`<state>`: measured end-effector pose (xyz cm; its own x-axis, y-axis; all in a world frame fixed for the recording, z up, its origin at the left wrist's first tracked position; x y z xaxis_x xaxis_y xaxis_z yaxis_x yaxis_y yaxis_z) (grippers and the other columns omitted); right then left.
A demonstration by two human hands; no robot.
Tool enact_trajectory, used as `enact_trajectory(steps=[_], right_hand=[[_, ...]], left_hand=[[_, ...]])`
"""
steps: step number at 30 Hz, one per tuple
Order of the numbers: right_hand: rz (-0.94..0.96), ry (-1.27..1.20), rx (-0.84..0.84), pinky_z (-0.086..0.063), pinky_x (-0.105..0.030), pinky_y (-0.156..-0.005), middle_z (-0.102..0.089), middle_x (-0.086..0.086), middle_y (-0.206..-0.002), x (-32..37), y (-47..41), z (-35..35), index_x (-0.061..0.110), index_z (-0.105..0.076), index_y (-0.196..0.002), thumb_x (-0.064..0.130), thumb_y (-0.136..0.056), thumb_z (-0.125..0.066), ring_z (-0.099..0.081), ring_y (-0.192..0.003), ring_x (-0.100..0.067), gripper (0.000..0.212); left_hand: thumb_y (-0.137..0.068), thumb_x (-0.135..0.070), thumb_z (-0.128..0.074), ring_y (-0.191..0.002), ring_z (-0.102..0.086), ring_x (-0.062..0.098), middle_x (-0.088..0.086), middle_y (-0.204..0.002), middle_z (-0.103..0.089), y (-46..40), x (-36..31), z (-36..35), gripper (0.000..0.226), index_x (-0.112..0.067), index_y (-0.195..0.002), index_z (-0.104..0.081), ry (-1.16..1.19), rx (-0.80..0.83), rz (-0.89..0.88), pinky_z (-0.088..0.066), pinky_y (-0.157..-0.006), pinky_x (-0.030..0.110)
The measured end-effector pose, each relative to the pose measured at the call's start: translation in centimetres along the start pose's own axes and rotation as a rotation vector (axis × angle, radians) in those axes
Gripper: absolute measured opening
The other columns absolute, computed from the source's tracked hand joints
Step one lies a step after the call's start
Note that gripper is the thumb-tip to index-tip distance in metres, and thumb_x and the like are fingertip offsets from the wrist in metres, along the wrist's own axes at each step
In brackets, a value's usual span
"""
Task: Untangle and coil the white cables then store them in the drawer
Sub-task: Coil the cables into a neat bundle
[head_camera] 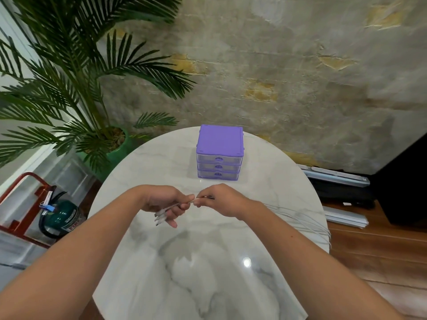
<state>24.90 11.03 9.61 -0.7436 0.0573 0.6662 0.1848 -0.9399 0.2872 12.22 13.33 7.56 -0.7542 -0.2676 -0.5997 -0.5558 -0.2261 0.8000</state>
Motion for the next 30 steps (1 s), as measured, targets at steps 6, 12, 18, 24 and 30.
enact_trajectory(steps=[6,12,18,24,30], right_hand=[[-0.19,-0.07,-0.128,-0.041,-0.033,-0.067,-0.052,0.006,-0.066,-3.7,1.9,1.4,0.018,-0.059,-0.071,0.074,-0.089,-0.031,-0.049,-0.063,-0.016,0.065],[-0.376,0.019,-0.21,-0.045,-0.036,-0.079,-0.061,-0.002,-0.078,-10.5,3.8,2.2,0.019,-0.051,-0.067,0.071,-0.093,-0.019,-0.054,-0.075,-0.024,0.066],[-0.29,0.014,-0.284,-0.044,-0.037,-0.08,-0.059,0.008,-0.086,-13.1,6.0,2.7,0.024,-0.049,-0.089,0.056,-0.099,-0.028,-0.057,-0.085,-0.019,0.04],[-0.247,0.195,-0.287,-0.042,-0.038,-0.071,-0.057,-0.001,-0.08,-11.3,5.3,2.9,0.016,-0.044,-0.091,0.043,-0.104,-0.024,-0.058,-0.08,-0.031,0.036],[-0.362,0.09,-0.236,-0.04,-0.033,-0.068,-0.056,0.0,-0.085,-9.3,3.4,3.1,0.017,-0.049,-0.084,0.042,-0.103,-0.027,-0.054,-0.081,-0.026,0.038]], left_hand=[[-0.102,-0.043,-0.036,-0.046,-0.027,0.012,-0.005,-0.054,-0.031,1.3,-1.8,2.7,0.042,-0.017,-0.069,-0.041,-0.248,-0.325,-0.132,-0.031,-0.046,0.022],[-0.102,-0.04,-0.037,-0.057,-0.03,0.019,0.003,-0.065,-0.035,2.8,-0.5,7.1,0.04,-0.013,-0.073,-0.042,-0.209,-0.684,-0.156,-0.03,-0.056,0.028],[-0.104,-0.037,-0.035,-0.055,-0.026,0.018,0.003,-0.064,-0.032,3.5,2.3,8.8,0.041,-0.012,-0.072,-0.042,0.125,-0.849,-0.154,-0.028,-0.053,0.027],[-0.104,-0.035,-0.032,-0.054,-0.024,0.018,0.002,-0.064,-0.028,3.3,2.6,7.9,0.041,-0.014,-0.07,-0.039,0.437,-0.903,-0.174,-0.028,-0.054,0.029],[-0.105,-0.041,-0.023,-0.059,-0.035,0.018,0.001,-0.067,-0.035,3.9,0.7,6.7,0.041,-0.013,-0.086,-0.047,0.365,-0.971,-0.363,-0.036,-0.057,0.028]])
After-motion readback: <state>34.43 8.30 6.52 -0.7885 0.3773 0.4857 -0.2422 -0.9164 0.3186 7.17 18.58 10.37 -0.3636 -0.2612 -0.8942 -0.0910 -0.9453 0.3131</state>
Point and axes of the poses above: each hand's wrist, its own y-axis away from the middle knuckle, its own z-axis out of the back of the hand, x = y × z, the point moved 8 cm from there along -y, towards the middle knuckle
